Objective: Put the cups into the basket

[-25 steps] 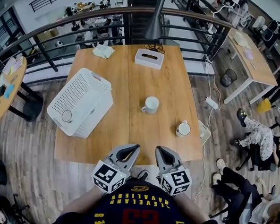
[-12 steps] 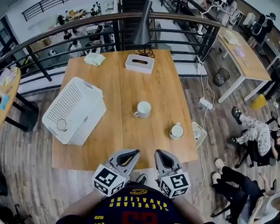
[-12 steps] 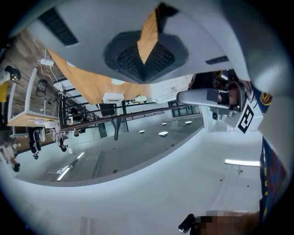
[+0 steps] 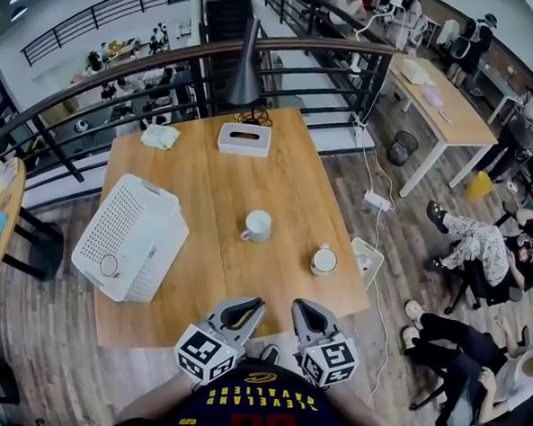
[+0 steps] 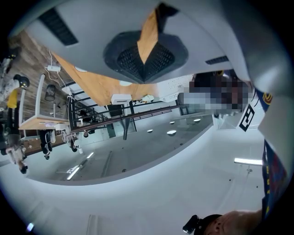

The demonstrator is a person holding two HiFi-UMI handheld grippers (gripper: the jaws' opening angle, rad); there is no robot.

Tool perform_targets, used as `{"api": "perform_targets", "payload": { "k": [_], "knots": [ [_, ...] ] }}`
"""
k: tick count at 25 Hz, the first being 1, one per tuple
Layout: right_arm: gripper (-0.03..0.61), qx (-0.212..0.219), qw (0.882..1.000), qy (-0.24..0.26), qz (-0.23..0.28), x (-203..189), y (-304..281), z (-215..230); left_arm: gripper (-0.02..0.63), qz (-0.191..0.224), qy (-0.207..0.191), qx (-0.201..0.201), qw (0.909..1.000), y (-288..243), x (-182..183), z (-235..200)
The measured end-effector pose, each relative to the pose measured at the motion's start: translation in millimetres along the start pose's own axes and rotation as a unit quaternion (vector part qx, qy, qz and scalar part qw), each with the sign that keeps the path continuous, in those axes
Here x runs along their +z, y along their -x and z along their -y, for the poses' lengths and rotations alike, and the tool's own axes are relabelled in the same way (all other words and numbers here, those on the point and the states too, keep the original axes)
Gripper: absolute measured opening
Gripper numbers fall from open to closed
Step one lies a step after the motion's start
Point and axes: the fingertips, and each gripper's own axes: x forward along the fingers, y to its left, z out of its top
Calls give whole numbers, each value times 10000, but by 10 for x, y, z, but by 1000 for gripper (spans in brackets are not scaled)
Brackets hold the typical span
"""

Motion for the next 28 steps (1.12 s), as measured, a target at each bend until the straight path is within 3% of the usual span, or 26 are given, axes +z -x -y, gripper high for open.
{"api": "perform_targets", "payload": {
  "k": [10, 16, 22, 28],
  "knots": [
    [14, -1128, 9932, -151, 246, 332, 34, 359, 41, 82, -367, -645, 9972, -71, 301, -253],
    [14, -1872, 9822, -97, 63, 308, 176, 767, 95, -94, -262, -966, 9949, -144, 71, -399],
    [15, -2003, 9791, 89, -349, 306, 316, 1210, 130, -563, -300, -1137, 9915, -381, -94, -298],
    [17, -1621, 9842, 68, -715, 92, 78, 1748, 167, -1150, -492, -972, 9874, -935, -432, -324]
  ]
}}
